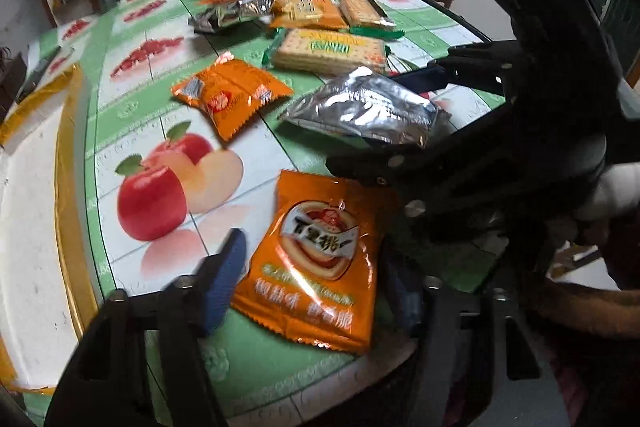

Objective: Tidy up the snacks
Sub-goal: 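Carry both packets over the white tray and open both tools to drop them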

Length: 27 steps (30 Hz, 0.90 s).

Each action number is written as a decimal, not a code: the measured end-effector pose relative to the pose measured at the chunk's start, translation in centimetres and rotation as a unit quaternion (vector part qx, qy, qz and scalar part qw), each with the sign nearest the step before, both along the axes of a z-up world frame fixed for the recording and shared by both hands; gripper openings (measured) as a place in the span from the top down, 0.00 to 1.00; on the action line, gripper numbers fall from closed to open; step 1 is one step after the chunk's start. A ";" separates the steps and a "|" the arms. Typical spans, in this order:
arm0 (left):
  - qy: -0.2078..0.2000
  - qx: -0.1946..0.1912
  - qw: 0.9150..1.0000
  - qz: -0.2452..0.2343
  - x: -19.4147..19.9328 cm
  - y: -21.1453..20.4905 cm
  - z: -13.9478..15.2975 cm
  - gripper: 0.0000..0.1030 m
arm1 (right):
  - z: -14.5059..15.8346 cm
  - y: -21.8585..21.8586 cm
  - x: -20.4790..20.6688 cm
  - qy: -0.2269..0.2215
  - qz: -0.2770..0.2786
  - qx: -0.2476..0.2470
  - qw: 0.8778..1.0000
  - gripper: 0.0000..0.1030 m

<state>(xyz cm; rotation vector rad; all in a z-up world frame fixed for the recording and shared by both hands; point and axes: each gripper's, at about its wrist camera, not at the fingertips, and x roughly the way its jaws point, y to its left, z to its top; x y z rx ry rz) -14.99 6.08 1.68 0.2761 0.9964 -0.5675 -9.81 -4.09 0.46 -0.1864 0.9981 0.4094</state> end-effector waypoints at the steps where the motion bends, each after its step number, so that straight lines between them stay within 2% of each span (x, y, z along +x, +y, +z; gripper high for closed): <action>1: 0.004 -0.008 1.000 0.004 0.2 0.3 0.1 0.54 | 0.1 0.1 -0.1 -0.004 -0.001 -0.006 1.000 0.36; 2: 0.008 -0.024 1.000 0.013 0.4 0.8 0.2 0.54 | 0.2 0.1 -0.1 -0.005 -0.001 -0.008 1.000 0.41; 4: 0.010 -0.047 0.998 0.030 0.6 2.0 0.5 0.55 | 0.5 -0.3 -0.3 0.006 0.001 0.018 1.000 0.41; 6: 0.009 -0.074 0.996 0.051 0.7 3.6 1.1 0.55 | 0.7 -0.3 -0.6 0.000 0.000 0.018 1.000 0.41; 8: 0.006 -0.110 0.991 0.071 0.7 5.6 2.0 0.55 | 1.1 -0.3 -0.8 -0.004 -0.002 0.023 1.000 0.41; 12: -0.015 -0.146 0.982 0.118 0.6 9.5 3.7 0.55 | 2.3 0.4 -1.3 -0.014 0.006 0.037 0.999 0.41; 15: -0.037 -0.150 0.973 0.170 0.9 13.1 4.5 0.55 | 3.7 2.2 -1.5 -0.025 0.027 0.048 0.998 0.42; 20: -0.049 -0.148 0.954 0.257 1.6 18.9 4.2 0.54 | 5.8 6.8 -1.5 -0.033 0.077 0.071 0.994 0.42; 23: -0.055 -0.136 0.944 0.296 2.2 21.6 3.8 0.54 | 6.4 10.3 -0.8 -0.022 0.100 0.092 0.990 0.42; 27: -0.061 -0.109 0.935 0.331 3.1 23.6 3.0 0.54 | 6.1 15.8 0.3 -0.010 0.131 0.105 0.986 0.42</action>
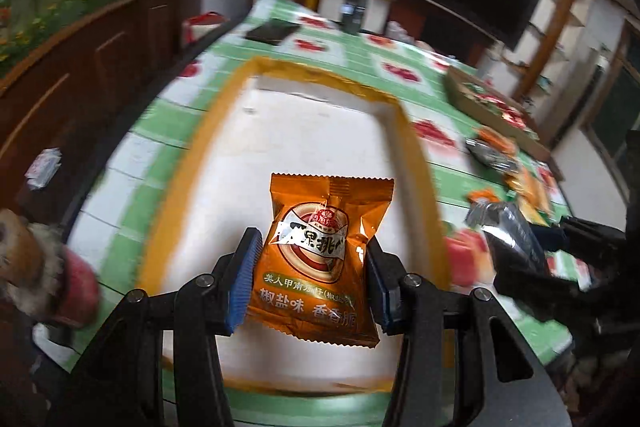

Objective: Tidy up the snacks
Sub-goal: 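Carry both packets over the white tray and open both tools to drop them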

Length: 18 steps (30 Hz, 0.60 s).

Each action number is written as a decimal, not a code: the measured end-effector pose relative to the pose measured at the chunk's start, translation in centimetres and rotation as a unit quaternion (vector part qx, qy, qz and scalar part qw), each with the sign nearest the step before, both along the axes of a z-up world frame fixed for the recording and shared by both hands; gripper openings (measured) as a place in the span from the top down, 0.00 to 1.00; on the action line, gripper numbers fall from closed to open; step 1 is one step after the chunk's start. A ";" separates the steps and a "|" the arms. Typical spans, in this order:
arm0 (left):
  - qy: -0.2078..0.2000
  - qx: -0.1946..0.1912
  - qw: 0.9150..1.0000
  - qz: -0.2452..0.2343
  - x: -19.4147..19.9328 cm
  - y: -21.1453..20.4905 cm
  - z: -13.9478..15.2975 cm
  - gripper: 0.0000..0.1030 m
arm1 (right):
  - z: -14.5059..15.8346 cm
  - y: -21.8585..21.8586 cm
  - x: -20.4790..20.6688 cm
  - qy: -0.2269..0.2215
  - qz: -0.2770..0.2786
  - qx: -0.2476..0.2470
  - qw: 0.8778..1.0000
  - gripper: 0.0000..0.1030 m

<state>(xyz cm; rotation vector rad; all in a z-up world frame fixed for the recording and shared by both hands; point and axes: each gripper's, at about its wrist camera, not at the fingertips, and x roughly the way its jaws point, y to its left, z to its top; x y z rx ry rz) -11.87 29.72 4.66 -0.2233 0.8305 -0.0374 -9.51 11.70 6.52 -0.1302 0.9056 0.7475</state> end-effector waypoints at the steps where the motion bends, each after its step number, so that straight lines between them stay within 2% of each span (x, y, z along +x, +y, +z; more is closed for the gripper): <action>1: 0.002 -0.001 1.000 0.008 0.2 0.6 -0.2 0.54 | -0.4 1.2 0.3 0.010 0.007 0.003 1.000 0.42; 4: 0.008 -0.008 1.000 0.023 0.4 2.0 -0.7 0.54 | -1.7 4.4 1.0 0.029 0.020 0.000 0.999 0.42; 9: 0.016 -0.014 0.999 0.029 0.8 3.2 -1.3 0.53 | -3.5 7.6 1.5 0.024 0.027 -0.021 0.999 0.42; 18: 0.019 -0.069 0.996 0.047 0.5 4.3 -1.3 0.49 | -3.9 7.3 1.7 0.025 0.022 -0.005 0.999 0.35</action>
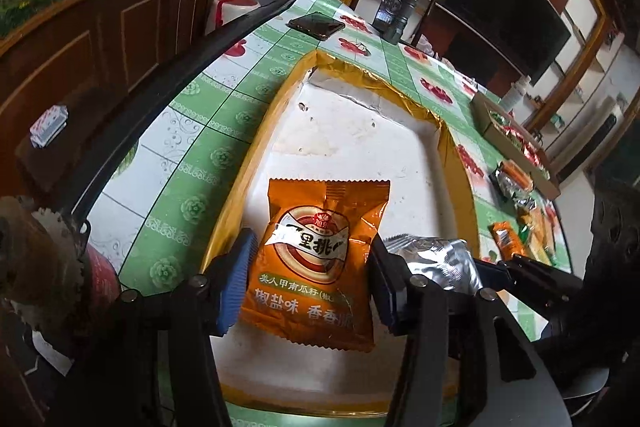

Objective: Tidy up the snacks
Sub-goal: 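Carry both packets over the white tray and open both tools to drop them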

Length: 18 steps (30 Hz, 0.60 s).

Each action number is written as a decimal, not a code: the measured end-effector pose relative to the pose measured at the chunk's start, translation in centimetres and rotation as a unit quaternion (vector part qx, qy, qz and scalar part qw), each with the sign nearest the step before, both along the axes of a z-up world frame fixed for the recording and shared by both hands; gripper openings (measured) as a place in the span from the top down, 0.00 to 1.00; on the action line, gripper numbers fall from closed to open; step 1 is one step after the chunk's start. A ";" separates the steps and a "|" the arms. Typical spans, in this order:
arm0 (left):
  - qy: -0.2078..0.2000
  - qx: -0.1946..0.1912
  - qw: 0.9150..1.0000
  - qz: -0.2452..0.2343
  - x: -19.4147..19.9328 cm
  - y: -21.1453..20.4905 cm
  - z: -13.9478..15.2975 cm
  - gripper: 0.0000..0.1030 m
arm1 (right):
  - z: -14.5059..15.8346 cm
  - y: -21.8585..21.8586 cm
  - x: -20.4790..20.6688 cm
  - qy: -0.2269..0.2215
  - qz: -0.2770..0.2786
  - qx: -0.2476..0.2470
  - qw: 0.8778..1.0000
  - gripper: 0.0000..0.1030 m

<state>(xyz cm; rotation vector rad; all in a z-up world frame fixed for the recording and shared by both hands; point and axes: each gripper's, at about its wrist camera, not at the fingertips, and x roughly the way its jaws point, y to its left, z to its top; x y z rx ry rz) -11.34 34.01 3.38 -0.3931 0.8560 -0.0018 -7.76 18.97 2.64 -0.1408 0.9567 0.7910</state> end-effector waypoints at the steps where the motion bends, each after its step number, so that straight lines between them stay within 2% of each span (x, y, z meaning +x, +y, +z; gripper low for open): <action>1: 0.000 -0.006 1.000 0.002 0.0 0.1 0.1 0.47 | 0.2 -0.3 0.0 -0.002 -0.001 0.002 1.000 0.35; 6: -0.014 -0.042 0.999 0.017 -0.7 0.3 0.7 0.43 | 1.3 -1.9 -0.6 -0.010 -0.008 0.024 1.000 0.34; 9: -0.045 -0.066 0.997 0.018 -1.6 0.2 1.9 0.43 | 1.7 -3.7 -1.0 -0.011 -0.020 0.038 0.999 0.34; 11: -0.065 -0.069 0.995 0.013 -2.1 -0.3 2.8 0.39 | 1.8 -5.3 -1.3 -0.016 -0.033 0.043 0.998 0.34; 14: -0.086 -0.080 0.993 -0.016 -2.4 -1.8 4.0 0.35 | 2.0 -8.5 -1.3 -0.017 -0.060 0.056 0.996 0.34; 18: -0.079 -0.066 0.993 -0.060 -1.8 -4.8 4.6 0.34 | 2.1 -14.8 -0.7 -0.016 -0.122 0.068 0.990 0.34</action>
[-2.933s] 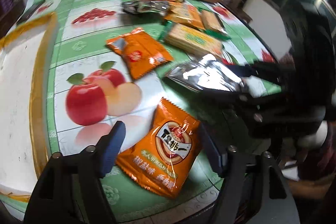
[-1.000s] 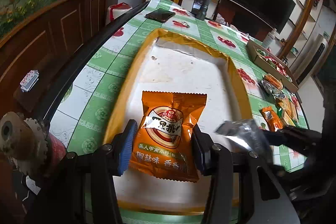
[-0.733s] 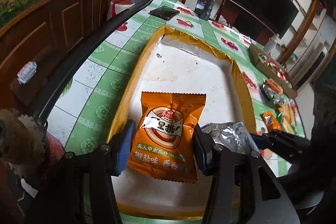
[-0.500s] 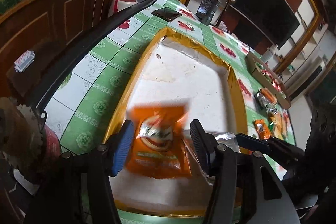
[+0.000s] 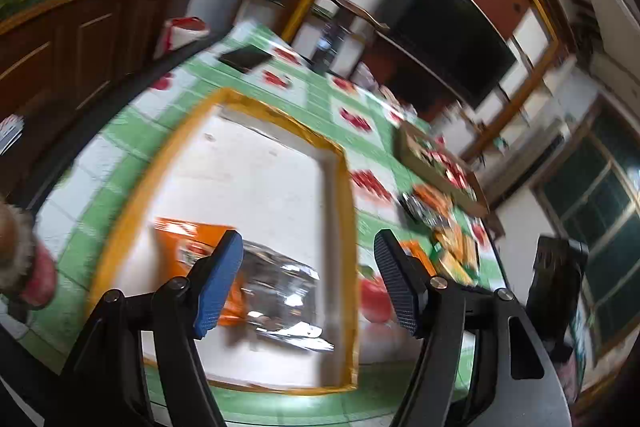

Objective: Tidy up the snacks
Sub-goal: 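Carry both packets over the white tray and open both tools to drop them, then grasp the WEIDAN cracker pack with the right tool while the left tool grasps another orange bag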

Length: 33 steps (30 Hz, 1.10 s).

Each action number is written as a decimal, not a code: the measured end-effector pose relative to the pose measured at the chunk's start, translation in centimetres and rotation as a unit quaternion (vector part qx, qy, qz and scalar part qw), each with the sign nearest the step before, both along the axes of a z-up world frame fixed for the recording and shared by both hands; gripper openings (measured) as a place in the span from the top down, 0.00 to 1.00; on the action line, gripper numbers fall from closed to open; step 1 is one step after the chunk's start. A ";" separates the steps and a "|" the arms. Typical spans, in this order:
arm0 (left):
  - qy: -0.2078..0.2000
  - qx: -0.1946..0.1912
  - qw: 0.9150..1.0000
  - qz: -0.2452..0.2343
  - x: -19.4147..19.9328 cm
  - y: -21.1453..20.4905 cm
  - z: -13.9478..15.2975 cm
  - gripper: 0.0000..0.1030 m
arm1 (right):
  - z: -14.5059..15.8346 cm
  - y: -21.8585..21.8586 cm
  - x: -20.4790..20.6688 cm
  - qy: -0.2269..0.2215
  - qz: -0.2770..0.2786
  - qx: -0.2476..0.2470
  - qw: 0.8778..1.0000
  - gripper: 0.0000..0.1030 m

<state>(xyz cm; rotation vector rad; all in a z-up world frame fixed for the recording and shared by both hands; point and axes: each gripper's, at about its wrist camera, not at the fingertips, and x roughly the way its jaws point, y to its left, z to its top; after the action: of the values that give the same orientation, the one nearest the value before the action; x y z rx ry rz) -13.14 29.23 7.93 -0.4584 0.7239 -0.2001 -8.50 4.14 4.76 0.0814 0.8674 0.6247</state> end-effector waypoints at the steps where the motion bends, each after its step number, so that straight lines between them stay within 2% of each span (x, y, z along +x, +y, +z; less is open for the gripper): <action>1: 0.004 0.004 1.000 -0.013 0.3 -1.0 -0.1 0.34 | -0.1 -1.2 0.2 0.002 -0.011 -0.001 1.000 0.33; 7: 0.029 0.020 0.996 -0.081 1.6 -6.9 -0.6 0.34 | -0.3 -10.1 1.4 0.000 -0.104 -0.026 0.994 0.32; 11: 0.040 0.035 0.992 -0.116 2.0 -10.3 -0.8 0.34 | -0.6 -13.1 2.2 -0.010 -0.126 -0.056 0.990 0.27; 18: 0.057 0.058 0.986 -0.143 2.3 -14.2 -1.1 0.34 | -2.3 -14.2 4.6 0.007 -0.108 -0.077 0.991 0.26; 24: 0.082 0.063 0.984 -0.146 3.8 -16.0 -2.1 0.35 | -3.1 -12.0 5.2 -0.005 -0.079 -0.101 0.992 0.27; 25: 0.085 0.066 0.983 -0.146 4.1 -16.4 -2.2 0.35 | -3.2 -11.8 5.3 -0.007 -0.076 -0.103 0.992 0.29; 28: 0.091 0.084 0.981 -0.146 4.8 -17.3 -2.6 0.35 | -3.5 -11.6 5.3 -0.006 -0.072 -0.104 0.992 0.46; 33: 0.101 0.117 0.977 -0.145 6.7 -19.4 -3.5 0.35 | -3.2 -12.6 5.2 -0.014 -0.098 -0.090 0.991 0.53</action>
<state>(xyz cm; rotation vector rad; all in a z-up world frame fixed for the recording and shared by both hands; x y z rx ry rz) -6.43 9.85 4.46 -0.1466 1.0023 -0.3414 -3.27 -8.49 1.60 -0.0052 0.8725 0.3619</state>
